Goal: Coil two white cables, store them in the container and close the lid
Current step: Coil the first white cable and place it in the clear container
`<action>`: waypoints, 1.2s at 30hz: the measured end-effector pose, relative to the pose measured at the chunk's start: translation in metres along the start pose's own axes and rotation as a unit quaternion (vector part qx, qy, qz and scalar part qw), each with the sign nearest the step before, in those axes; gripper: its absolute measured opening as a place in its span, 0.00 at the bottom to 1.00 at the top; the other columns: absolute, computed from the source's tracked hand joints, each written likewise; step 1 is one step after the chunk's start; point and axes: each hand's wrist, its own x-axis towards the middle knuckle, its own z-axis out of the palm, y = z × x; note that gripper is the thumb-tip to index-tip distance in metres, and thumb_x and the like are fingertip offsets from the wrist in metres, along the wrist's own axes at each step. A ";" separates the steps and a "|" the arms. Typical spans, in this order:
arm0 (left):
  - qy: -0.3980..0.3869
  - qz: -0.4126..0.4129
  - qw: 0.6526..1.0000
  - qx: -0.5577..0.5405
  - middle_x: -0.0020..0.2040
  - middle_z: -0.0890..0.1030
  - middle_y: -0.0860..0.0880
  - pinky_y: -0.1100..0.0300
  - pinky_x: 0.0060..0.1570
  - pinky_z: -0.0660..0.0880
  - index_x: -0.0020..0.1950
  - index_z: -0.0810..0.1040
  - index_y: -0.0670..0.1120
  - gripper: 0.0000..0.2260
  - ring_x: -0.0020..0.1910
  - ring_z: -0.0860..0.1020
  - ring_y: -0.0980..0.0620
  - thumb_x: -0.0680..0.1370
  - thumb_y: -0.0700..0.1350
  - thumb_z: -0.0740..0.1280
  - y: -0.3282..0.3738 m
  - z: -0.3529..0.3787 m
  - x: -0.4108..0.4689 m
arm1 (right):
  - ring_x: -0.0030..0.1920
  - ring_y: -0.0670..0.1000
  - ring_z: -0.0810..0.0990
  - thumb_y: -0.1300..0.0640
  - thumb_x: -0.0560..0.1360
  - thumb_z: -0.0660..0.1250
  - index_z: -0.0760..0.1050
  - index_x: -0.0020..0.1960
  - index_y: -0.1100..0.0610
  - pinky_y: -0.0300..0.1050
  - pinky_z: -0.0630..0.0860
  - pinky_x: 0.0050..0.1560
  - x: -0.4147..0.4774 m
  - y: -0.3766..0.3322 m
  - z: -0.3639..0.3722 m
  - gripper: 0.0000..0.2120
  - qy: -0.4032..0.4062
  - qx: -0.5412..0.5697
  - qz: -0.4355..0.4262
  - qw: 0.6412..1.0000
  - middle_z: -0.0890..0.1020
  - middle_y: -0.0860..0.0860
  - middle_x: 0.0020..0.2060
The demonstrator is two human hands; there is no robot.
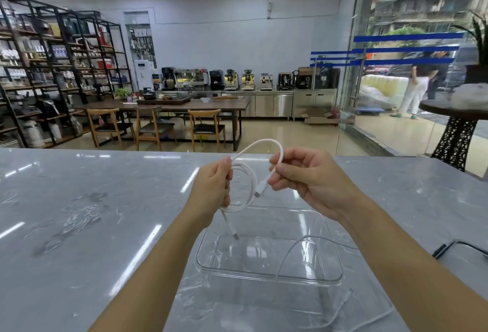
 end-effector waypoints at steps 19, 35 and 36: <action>-0.084 -0.014 0.995 -0.041 0.23 0.61 0.52 0.64 0.22 0.57 0.31 0.66 0.45 0.18 0.21 0.57 0.55 0.81 0.49 0.55 0.008 0.017 -0.012 | 0.48 0.46 0.78 0.70 0.69 0.63 0.63 0.59 0.51 0.37 0.76 0.49 0.006 0.051 0.023 0.24 0.116 -0.228 -0.071 0.964 0.75 0.51 0.52; -0.027 -0.095 0.979 -0.180 0.21 0.60 0.54 0.68 0.14 0.55 0.32 0.66 0.45 0.18 0.17 0.56 0.58 0.81 0.49 0.55 0.027 -0.007 0.002 | 0.29 0.41 0.66 0.55 0.74 0.66 0.72 0.38 0.57 0.31 0.64 0.32 -0.019 0.064 -0.010 0.09 0.022 -0.253 0.023 0.967 0.70 0.42 0.28; -0.032 -0.102 0.977 -0.183 0.21 0.59 0.54 0.68 0.14 0.55 0.32 0.66 0.45 0.18 0.17 0.56 0.58 0.81 0.49 0.55 0.027 -0.007 0.002 | 0.33 0.42 0.69 0.61 0.75 0.65 0.72 0.42 0.56 0.31 0.67 0.32 -0.019 0.063 -0.013 0.04 0.019 -0.233 0.026 0.972 0.73 0.44 0.33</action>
